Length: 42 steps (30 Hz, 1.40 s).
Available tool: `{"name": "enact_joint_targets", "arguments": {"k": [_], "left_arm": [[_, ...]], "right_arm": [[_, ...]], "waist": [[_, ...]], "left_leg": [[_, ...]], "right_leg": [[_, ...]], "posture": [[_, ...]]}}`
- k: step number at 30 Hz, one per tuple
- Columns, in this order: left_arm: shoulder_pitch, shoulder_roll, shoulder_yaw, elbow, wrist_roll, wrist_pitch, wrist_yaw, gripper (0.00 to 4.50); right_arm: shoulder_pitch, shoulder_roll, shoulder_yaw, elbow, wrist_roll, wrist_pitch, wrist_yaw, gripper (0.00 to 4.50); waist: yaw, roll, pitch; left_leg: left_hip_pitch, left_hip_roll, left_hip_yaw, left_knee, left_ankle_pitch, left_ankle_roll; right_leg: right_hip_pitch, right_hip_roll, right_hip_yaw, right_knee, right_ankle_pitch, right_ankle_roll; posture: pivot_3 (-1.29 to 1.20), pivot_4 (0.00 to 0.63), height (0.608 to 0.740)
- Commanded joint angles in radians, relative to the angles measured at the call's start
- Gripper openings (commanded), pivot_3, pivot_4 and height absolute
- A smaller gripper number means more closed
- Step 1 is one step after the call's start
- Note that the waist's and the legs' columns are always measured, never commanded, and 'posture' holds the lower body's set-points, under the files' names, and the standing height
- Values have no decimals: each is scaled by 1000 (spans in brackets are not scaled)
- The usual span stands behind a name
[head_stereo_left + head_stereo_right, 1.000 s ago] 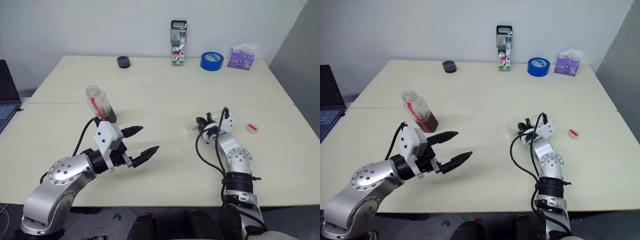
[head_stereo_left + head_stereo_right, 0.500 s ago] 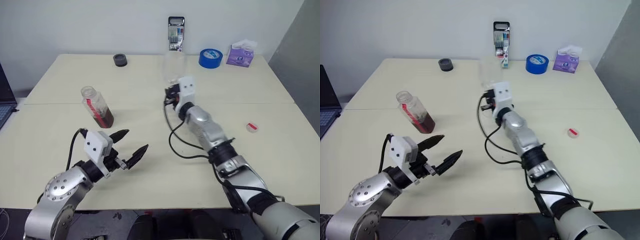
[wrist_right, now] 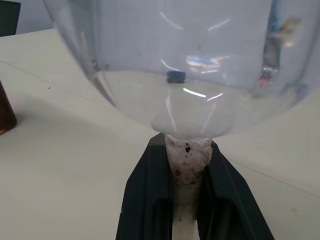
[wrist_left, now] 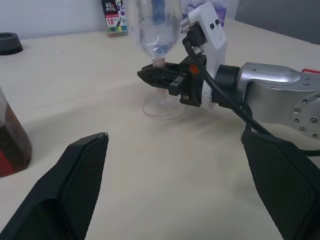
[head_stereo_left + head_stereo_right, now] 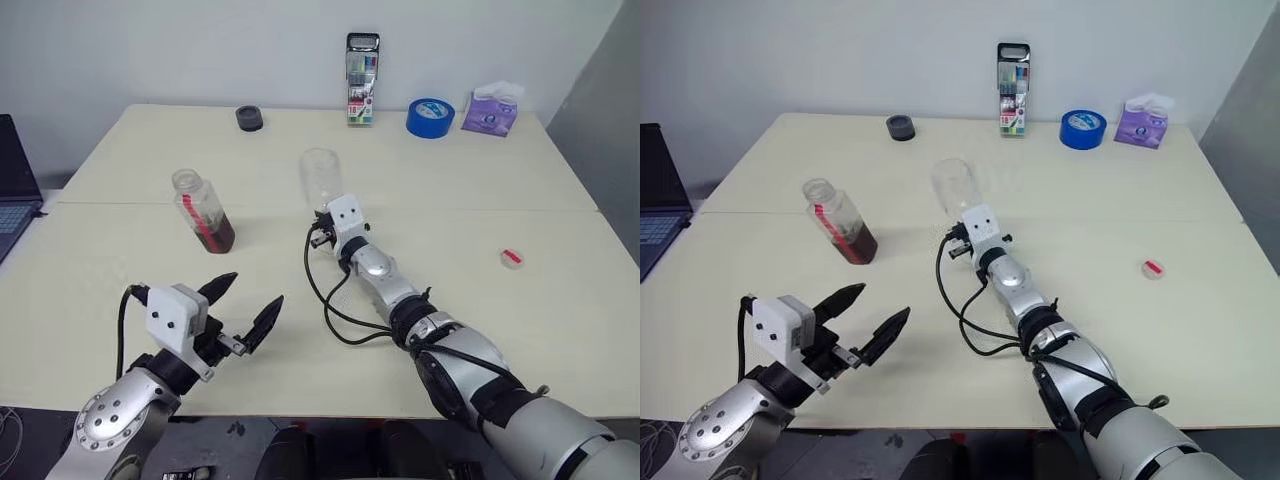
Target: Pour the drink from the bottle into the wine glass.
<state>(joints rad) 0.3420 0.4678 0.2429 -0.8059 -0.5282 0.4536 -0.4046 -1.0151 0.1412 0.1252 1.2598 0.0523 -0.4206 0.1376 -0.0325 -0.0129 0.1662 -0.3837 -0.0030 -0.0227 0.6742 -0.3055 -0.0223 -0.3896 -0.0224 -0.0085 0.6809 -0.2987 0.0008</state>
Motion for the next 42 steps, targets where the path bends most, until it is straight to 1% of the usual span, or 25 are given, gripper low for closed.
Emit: {"name": "enact_joint_targets", "arguments": {"k": [1,12,14,15,16,24,25,30,32,34,36,38,40,42], "left_arm": [[0,-1,18,-31,-6,-16,4,4500],[0,4,27,-7,-3,-31,-16,4500],[-4,8,26,-1,2,-32,-21,4500],[-6,10,24,1,4,-32,-24,4500],[-7,11,24,3,5,-33,-27,4500],[-42,19,20,18,4,-23,-28,4500],[-44,19,19,18,4,-22,-27,4500],[-56,8,14,22,9,-20,-8,4500],[-61,3,9,31,16,-24,-3,4500],[-66,3,-1,44,37,-36,-3,4500],[-76,-5,-1,58,48,-43,4,4500],[-88,-15,6,71,57,-49,17,4500],[-100,-34,11,88,77,-54,49,4500],[-114,-58,10,110,125,-56,102,4500]], "right_arm": [[13,50,-26,-8,-18,-52,6,235],[56,63,-28,0,-80,-61,-4,235],[61,56,-16,1,-108,-64,-40,957],[62,55,-15,1,-115,-65,-46,1136],[62,55,-16,1,-119,-65,-49,1442],[70,48,-27,-11,-132,-75,-47,4211],[75,44,-28,-16,-132,-78,-43,4472],[133,-4,-41,-91,-109,-96,29,4472],[206,-52,-28,-195,-97,-100,117,4472],[301,-118,-20,-348,-80,-71,206,4472],[399,-186,-23,-540,-53,4,282,4472],[491,-255,-18,-754,-5,128,372,4472],[574,-348,8,-972,39,234,481,4472],[638,-448,13,-1184,124,384,583,4472]], "waist": [[0,0,0],[0,0,0],[0,0,0],[0,0,0],[0,0,0],[0,0,0],[0,0,0],[1,0,0],[1,0,0],[5,0,0],[10,0,0],[13,-1,0],[13,0,0],[7,0,0]], "left_leg": [[0,0,0,0,0,0],[1,0,0,0,0,0],[1,0,0,0,0,0],[1,0,0,0,0,0],[1,0,0,0,0,0],[1,0,0,0,0,-1],[1,0,0,0,0,-1],[1,0,0,0,0,-1],[1,0,0,0,0,-1],[1,0,0,1,0,0],[0,0,0,1,0,0],[0,-1,-1,2,-1,2],[0,-1,-1,2,-2,3],[1,0,-1,1,-2,3]], "right_leg": [[0,0,0,0,0,0],[1,0,0,0,0,0],[1,0,0,0,0,0],[1,0,0,0,0,0],[1,0,0,0,0,0],[1,0,0,0,0,0],[1,0,0,0,0,0],[1,0,0,0,0,0],[1,0,0,0,0,0],[1,0,0,0,0,0],[2,0,0,0,0,0],[2,0,0,-1,0,1],[2,0,0,0,0,1],[2,0,0,0,0,1]], "posture": [[0,150,740],[0,150,740],[0,150,740],[0,150,740],[0,150,740],[0,150,740],[0,150,740],[0,150,740],[0,150,740],[0,150,740],[0,150,740],[0,150,740],[0,150,740],[0,150,740]]}}
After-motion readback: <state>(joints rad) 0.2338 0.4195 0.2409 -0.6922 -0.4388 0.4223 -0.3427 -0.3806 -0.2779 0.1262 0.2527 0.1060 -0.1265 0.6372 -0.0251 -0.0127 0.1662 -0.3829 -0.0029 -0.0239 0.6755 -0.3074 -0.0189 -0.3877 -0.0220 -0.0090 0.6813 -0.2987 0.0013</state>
